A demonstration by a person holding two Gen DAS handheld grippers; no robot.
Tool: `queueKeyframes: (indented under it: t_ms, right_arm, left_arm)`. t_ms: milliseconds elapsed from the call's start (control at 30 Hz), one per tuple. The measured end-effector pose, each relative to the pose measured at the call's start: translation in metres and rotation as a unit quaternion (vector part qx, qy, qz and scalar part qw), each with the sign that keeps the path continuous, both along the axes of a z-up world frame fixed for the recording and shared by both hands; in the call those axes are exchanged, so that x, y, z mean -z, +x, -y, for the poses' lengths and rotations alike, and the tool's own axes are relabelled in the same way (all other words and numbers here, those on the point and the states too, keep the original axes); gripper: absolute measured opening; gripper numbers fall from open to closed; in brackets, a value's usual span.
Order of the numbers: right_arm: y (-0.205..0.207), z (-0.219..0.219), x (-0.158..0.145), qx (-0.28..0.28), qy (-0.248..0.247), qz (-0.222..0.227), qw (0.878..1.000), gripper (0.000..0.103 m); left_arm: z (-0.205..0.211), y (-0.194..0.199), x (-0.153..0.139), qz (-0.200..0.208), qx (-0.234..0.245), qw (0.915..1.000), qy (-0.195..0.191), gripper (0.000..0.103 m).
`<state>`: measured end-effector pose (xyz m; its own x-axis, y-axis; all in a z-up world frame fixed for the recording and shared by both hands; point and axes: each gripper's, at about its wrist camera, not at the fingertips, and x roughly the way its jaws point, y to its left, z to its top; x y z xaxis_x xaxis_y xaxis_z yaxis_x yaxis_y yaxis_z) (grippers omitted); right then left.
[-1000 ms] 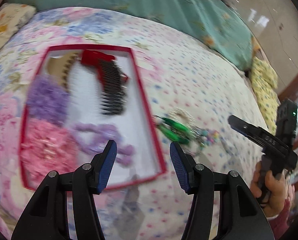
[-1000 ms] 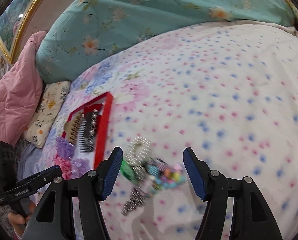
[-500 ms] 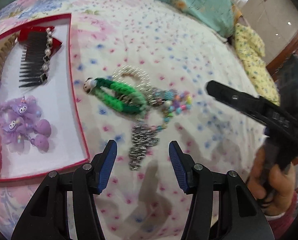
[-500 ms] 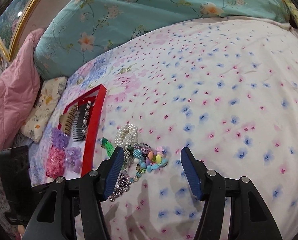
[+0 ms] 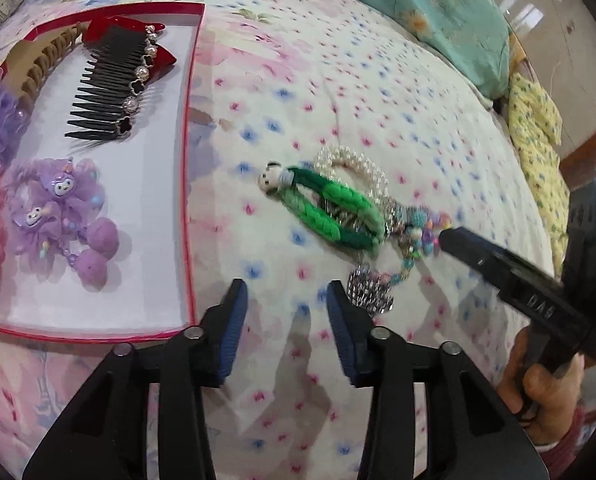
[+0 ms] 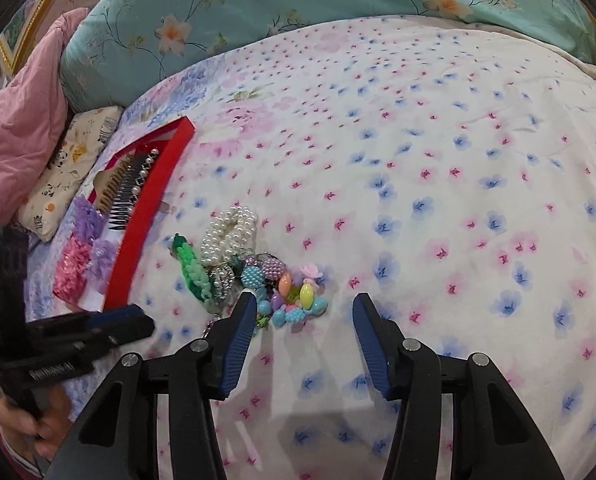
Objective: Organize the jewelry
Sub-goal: 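Move both open tools over the pile of beaded items beside the tray, then grasp the colorful beaded bracelet with the right tool while the left tool grasps the green braided hair tie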
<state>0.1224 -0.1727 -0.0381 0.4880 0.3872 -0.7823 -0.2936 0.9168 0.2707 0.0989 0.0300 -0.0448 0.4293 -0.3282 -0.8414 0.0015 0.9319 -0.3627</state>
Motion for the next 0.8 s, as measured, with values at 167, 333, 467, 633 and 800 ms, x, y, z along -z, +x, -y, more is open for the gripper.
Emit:
queueKeyframes:
  t_ms: [167,333,467,633,800]
  right_arm:
    - [0.008,-0.006,0.003,0.006,-0.027,0.011,1.0,0.026]
    - [0.011,-0.002,0.002,0.007,-0.017,0.009,1.0,0.007]
    - [0.008,0.012,-0.009,0.018,0.012,0.014,1.0,0.007]
    - [0.003,0.032,-0.029,0.032,0.049,0.027,0.998,0.007]
    - [0.0,0.037,-0.036,0.032,0.074,0.029,0.996,0.007]
  left_arm:
    - [0.015,0.02,-0.011,0.018,0.002,0.9998,0.006,0.067]
    - [0.03,0.049,-0.014,0.017,0.009,0.9998,0.004,0.069]
    - [0.037,0.061,-0.008,0.01,0.013,0.9997,0.019,0.064]
    - [0.039,0.058,-0.004,0.012,0.025,0.9994,0.018,0.036]
    - [0.041,0.045,-0.011,0.018,0.044,0.9988,0.01,0.008]
